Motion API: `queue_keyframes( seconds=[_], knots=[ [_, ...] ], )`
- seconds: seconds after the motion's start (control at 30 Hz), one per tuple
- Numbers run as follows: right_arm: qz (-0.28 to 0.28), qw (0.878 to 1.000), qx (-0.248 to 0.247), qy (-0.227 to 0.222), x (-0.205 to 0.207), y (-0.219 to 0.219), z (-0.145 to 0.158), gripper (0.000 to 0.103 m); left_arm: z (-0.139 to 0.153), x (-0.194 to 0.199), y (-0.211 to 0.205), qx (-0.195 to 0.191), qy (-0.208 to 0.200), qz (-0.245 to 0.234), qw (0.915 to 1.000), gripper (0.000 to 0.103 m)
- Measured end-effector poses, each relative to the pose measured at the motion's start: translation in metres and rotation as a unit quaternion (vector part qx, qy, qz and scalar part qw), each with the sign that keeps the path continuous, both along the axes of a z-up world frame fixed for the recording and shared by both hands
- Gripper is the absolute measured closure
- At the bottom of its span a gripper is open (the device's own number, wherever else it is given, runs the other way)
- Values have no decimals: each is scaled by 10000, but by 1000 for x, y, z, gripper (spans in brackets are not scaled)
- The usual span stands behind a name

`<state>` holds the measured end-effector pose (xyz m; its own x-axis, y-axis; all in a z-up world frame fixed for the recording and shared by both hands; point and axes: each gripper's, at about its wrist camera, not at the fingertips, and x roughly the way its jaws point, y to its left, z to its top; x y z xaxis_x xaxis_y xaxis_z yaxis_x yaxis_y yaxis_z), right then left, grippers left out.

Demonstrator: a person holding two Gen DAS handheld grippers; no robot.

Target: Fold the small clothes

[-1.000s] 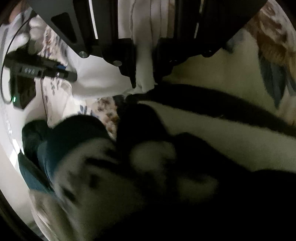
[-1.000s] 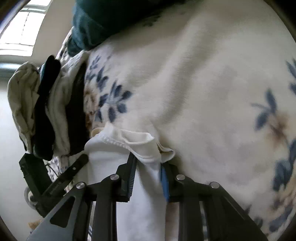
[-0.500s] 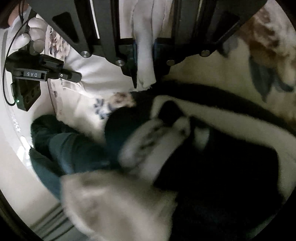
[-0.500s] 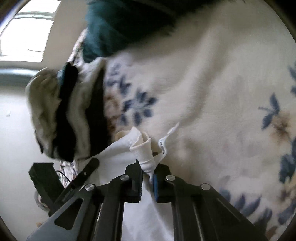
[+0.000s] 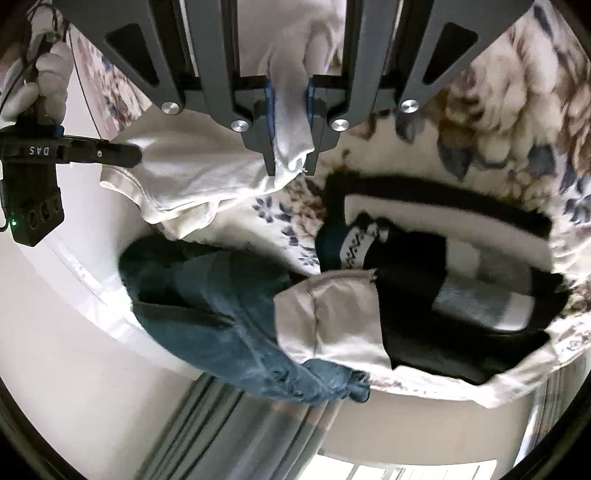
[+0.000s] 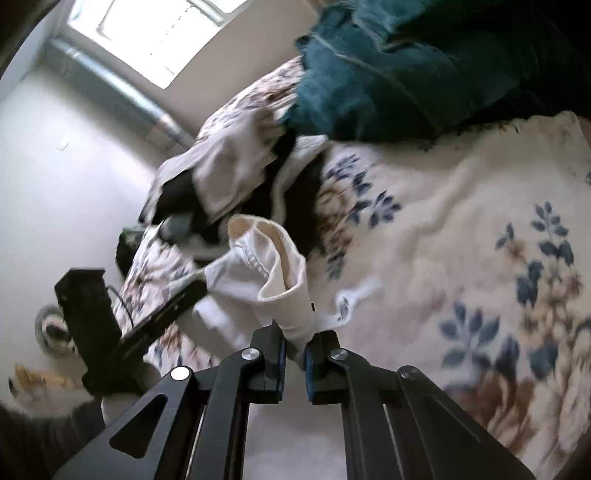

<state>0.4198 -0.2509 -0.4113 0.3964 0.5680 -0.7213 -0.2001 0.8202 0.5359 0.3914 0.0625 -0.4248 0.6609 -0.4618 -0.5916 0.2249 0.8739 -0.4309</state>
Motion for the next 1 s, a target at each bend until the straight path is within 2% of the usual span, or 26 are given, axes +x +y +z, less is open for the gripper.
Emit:
queue_keyframes(
  seconds=[0.1, 0.17, 0.23, 0.3, 0.4, 0.47, 0.53, 0.57, 0.63, 0.67, 0.73, 0.83, 0.9, 1.0],
  knots=[
    [299, 9995, -90, 89, -45, 10, -2, 95, -3, -36, 15, 37, 170, -69, 9998, 92],
    [575, 9976, -284, 267, -78, 20, -11, 94, -14, -61, 20, 96, 538, -101, 9985, 89],
    [827, 9941, -375, 600, -100, 26, -26, 86, -33, -83, 24, 178, 1094, -152, 9937, 84],
    [917, 9876, -658, 1093, -130, 25, -48, 63, -54, -112, 39, 168, 1833, -93, 9829, 82],
    [852, 9817, -614, 1588, -157, 13, -66, 58, -67, -142, 62, 275, 2493, 115, 9680, 82],
    [632, 9792, -546, 1848, -170, -1, -72, 50, -69, -151, 76, 189, 2699, 286, 9623, 80],
    [228, 9800, -348, 1945, -176, -18, -72, 49, -63, -143, 88, 114, 2775, 513, 9593, 80],
    [-72, 9800, -60, 1990, -175, -28, -74, 48, -58, -138, 91, 117, 2746, 554, 9599, 80],
    [-666, 9757, 270, 2070, -167, -41, -79, 48, -48, -112, 87, 113, 2553, 632, 9647, 80],
    [-794, 9748, 307, 2061, -162, -42, -81, 48, -47, -101, 82, 32, 2447, 552, 9680, 80],
    [-949, 9756, 147, 1973, -142, -33, -85, 48, -44, -68, 56, 136, 2320, 283, 9722, 80],
    [-901, 9780, -229, 1868, -109, 0, -92, 48, -52, -40, 20, 308, 2277, -78, 9732, 80],
    [-801, 9789, -571, 1792, -96, 18, -98, 48, -64, -34, -3, 694, 2379, -320, 9683, 80],
    [-597, 9714, -1321, 1881, -101, 48, -109, 48, -84, -45, -17, 1241, 2523, -523, 9582, 80]
  ],
)
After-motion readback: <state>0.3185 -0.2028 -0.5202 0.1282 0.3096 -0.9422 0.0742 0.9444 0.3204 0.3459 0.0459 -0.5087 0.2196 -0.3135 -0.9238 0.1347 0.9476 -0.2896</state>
